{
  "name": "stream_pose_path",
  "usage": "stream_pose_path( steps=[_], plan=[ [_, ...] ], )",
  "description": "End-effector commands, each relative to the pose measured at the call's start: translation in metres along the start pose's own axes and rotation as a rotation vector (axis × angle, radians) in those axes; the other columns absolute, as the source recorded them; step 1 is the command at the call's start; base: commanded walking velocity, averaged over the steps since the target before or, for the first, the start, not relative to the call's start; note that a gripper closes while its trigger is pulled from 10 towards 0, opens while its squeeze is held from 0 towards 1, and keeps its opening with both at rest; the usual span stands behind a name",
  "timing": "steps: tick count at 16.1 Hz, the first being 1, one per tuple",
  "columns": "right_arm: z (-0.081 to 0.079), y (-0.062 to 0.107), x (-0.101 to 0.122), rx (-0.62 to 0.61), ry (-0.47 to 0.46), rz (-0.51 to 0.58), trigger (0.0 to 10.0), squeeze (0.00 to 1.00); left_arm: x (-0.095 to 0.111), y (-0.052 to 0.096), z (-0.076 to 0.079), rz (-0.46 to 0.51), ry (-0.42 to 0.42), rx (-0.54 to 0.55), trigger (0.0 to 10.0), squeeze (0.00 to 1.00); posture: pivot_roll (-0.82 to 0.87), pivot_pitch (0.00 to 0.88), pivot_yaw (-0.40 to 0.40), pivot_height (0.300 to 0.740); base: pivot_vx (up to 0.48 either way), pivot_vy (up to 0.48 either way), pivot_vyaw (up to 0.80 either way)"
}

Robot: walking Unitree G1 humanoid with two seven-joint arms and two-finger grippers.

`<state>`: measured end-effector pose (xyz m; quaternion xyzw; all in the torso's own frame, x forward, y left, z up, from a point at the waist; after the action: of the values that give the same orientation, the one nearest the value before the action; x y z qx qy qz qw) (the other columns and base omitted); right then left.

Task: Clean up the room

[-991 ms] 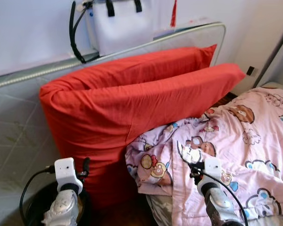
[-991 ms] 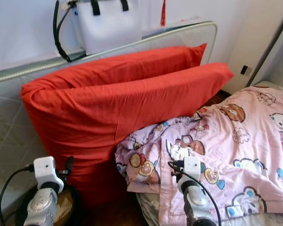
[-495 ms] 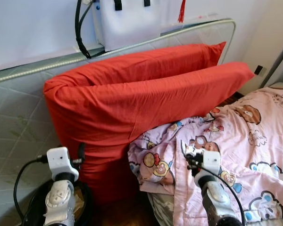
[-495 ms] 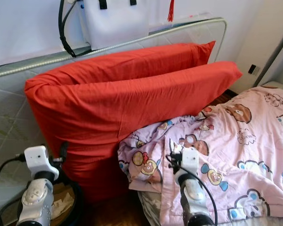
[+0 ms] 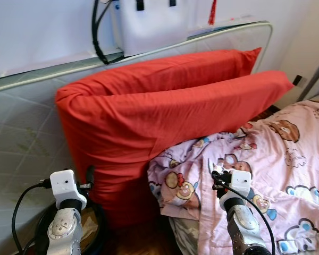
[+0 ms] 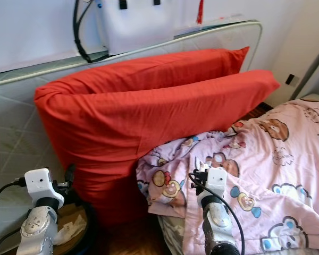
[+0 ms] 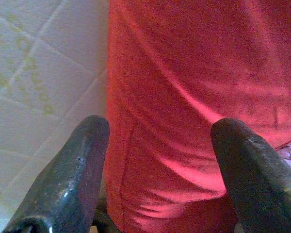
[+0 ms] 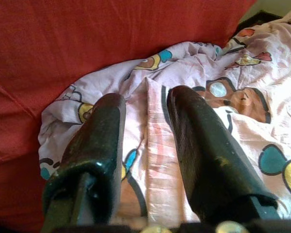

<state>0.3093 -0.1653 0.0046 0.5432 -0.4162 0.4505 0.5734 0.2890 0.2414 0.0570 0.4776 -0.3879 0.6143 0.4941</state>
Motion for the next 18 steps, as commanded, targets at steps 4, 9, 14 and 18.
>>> stream_pose_path(
  steps=[4,9,14,18],
  plan=[
    [0.012,0.001,-0.001,-0.057,-0.035,-0.012,10.0,0.00,0.003,-0.001,0.007,-0.005,0.008,-0.015,10.0,0.00,0.01,0.044,-0.010,0.740,0.000,0.000,-0.34],
    [0.012,0.000,-0.002,-0.045,0.000,-0.025,10.0,0.00,0.000,0.002,0.011,-0.007,0.030,0.005,10.0,0.00,0.04,0.037,-0.045,0.740,0.000,0.364,-0.67],
    [0.013,-0.006,0.012,-0.059,-0.006,0.024,10.0,0.00,0.003,0.008,0.011,-0.001,0.011,-0.010,10.0,0.00,0.03,0.054,-0.038,0.740,0.000,0.096,-0.37],
    [0.011,-0.004,0.007,-0.047,-0.004,0.004,10.0,0.00,0.008,0.006,0.016,0.015,0.017,-0.026,10.0,0.00,0.03,0.059,-0.036,0.740,0.000,0.000,0.00]
  ],
)
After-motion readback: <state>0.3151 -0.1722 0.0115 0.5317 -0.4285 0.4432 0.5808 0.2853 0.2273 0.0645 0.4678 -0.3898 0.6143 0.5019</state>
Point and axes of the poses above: a point about 5 cm out from each wrist's last joint towards the gripper, its own y axis pointing back from the gripper into the wrist, its own x axis along the axis of the wrist's last joint, z = x × y, the point moved 2 cm from there along -y, pointing out of the wrist towards the gripper, and after that the axes turned 13 degrees about y, right-handed, at the moved point
